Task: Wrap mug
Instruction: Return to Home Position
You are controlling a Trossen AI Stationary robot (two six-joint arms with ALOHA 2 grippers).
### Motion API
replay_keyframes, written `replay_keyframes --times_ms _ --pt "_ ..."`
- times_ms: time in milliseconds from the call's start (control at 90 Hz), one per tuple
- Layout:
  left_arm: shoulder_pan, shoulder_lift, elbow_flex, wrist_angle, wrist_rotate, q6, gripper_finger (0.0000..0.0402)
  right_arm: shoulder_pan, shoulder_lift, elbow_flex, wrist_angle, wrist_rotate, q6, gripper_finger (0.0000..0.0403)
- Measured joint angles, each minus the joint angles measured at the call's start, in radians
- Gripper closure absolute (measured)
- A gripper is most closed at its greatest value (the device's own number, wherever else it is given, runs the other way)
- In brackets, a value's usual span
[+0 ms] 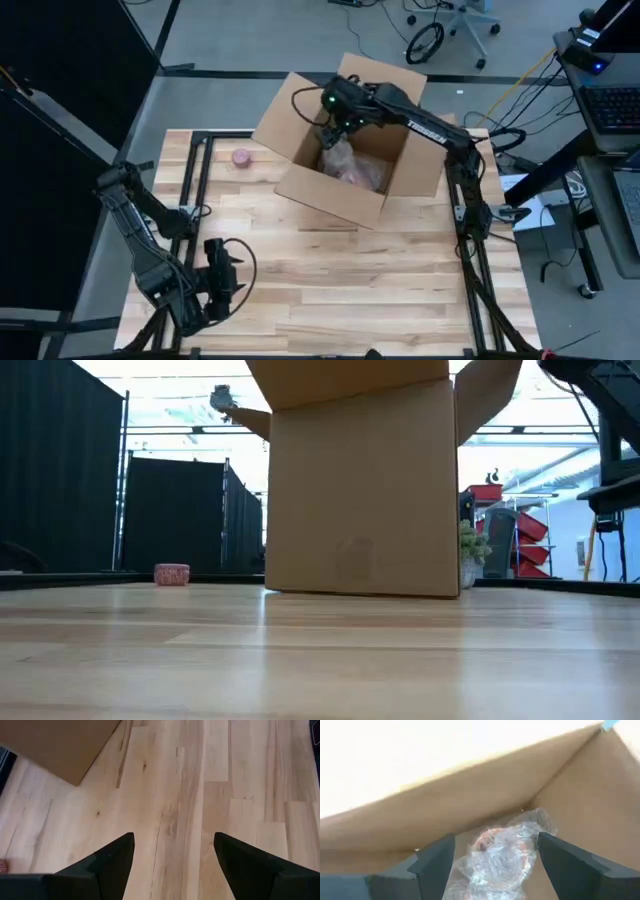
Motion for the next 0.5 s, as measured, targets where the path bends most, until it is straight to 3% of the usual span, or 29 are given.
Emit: replay_keyframes --times_ms 211,500 --pt "0.0 0.0 0.0 0.0 0.001 -0.005 0.0139 0.085 -0.088 0.0 0.002 0.025 -0.037 0.0133" --pt "0.0 0.0 0.0 0.001 0.001 -0.007 0.0139 0.313 -0.192 0.0 0.027 0.056 -0.103 0.0133"
